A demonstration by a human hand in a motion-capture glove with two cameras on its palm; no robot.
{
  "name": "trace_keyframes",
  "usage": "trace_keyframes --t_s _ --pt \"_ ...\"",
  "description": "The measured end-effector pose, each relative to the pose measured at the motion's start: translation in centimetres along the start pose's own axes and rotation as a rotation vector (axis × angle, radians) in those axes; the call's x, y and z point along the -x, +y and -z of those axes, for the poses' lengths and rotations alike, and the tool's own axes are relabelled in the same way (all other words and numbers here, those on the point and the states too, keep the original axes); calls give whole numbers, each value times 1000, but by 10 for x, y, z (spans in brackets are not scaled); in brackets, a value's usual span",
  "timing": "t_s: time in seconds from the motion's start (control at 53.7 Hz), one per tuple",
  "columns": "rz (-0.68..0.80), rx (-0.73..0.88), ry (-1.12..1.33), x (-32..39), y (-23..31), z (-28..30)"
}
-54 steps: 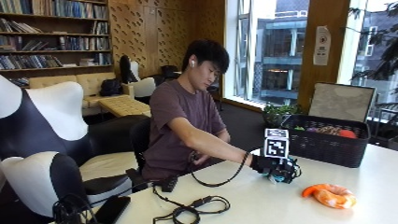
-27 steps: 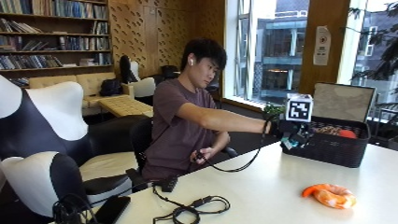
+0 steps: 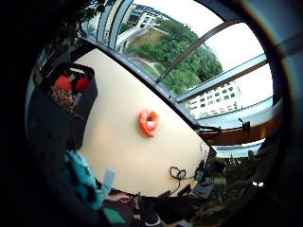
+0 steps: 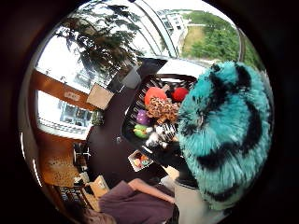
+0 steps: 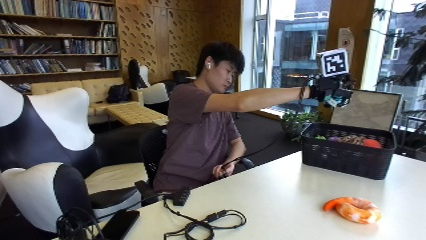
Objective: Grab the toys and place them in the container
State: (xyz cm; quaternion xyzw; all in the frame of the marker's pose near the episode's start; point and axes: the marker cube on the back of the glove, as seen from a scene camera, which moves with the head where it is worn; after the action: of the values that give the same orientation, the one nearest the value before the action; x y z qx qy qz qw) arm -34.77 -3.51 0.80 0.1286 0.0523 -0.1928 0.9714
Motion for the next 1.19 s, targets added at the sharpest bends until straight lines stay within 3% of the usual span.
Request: trace_keyframes --t_s 0.075,0.168,0.261,0.354,0.466,0.708,0.913,1.192 --pt "21 -10 33 25 -6 4" --pt "239 -10 -76 62 -3 10" --pt "166 -9 -75 109 -11 11" --pt "343 -11 -155 151 -7 12" --pt "419 -14 -159 168 -2 11" --pt "442 -5 -142 196 -6 4" --pt "396 326 -68 222 -7 -29" --pt "422 367 -120 210 -11 -48"
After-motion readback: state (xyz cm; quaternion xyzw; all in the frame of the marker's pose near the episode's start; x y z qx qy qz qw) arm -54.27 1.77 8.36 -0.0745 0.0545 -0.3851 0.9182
